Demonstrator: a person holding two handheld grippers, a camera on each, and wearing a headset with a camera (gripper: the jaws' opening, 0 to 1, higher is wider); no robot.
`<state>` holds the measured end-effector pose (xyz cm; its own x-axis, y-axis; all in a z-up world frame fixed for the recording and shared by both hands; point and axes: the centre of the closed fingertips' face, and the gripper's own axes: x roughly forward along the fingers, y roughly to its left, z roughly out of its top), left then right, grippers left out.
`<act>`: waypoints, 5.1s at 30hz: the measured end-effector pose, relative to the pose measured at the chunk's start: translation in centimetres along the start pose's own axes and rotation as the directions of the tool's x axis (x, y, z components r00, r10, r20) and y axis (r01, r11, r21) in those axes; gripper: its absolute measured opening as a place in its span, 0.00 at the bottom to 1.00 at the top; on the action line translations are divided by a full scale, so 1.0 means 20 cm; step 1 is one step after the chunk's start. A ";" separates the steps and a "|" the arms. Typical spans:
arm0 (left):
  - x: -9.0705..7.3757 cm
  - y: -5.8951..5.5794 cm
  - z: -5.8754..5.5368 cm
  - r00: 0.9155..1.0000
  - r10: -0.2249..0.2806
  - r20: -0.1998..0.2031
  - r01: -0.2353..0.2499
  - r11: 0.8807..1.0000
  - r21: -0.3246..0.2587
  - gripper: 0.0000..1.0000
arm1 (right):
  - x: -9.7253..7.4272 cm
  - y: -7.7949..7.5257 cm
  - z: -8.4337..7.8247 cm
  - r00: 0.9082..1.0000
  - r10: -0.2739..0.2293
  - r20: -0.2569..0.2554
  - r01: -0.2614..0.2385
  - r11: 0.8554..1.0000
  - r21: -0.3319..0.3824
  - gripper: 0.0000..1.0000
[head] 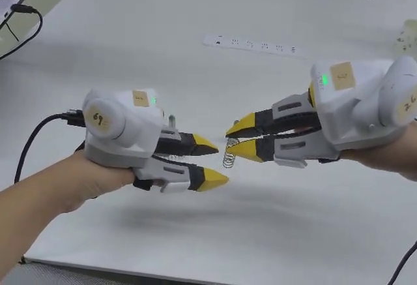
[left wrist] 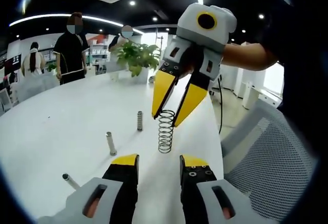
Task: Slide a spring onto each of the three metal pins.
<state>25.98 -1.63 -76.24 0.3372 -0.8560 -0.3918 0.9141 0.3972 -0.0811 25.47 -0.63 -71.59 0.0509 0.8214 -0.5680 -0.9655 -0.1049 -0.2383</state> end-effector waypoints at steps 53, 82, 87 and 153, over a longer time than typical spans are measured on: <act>-0.38 0.29 -0.21 0.967 0.244 -0.071 -0.250 0.964 -0.090 0.98 | -0.08 -0.22 -0.11 0.989 -0.133 -0.068 0.131 0.991 -0.029 0.07; -0.42 0.31 -0.23 0.960 0.271 -0.069 -0.277 0.955 -0.102 0.98 | -0.01 -0.49 -0.21 0.965 -0.239 -0.108 0.244 0.969 0.032 0.07; -0.43 0.32 -0.24 0.959 0.275 -0.073 -0.281 0.954 -0.104 0.98 | 0.01 -0.50 -0.24 0.964 -0.238 -0.114 0.245 0.968 0.053 0.07; -0.46 0.32 -0.28 0.953 0.292 -0.076 -0.300 0.946 -0.125 0.98 | 0.24 -0.40 -0.52 0.963 -0.149 -0.226 0.184 0.973 0.141 0.08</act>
<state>27.50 10.62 -78.28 0.5715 -0.6748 -0.4670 0.7354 0.6737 -0.0735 36.15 -1.67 -80.63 0.2510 0.6798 -0.6892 -0.9658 0.1284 -0.2251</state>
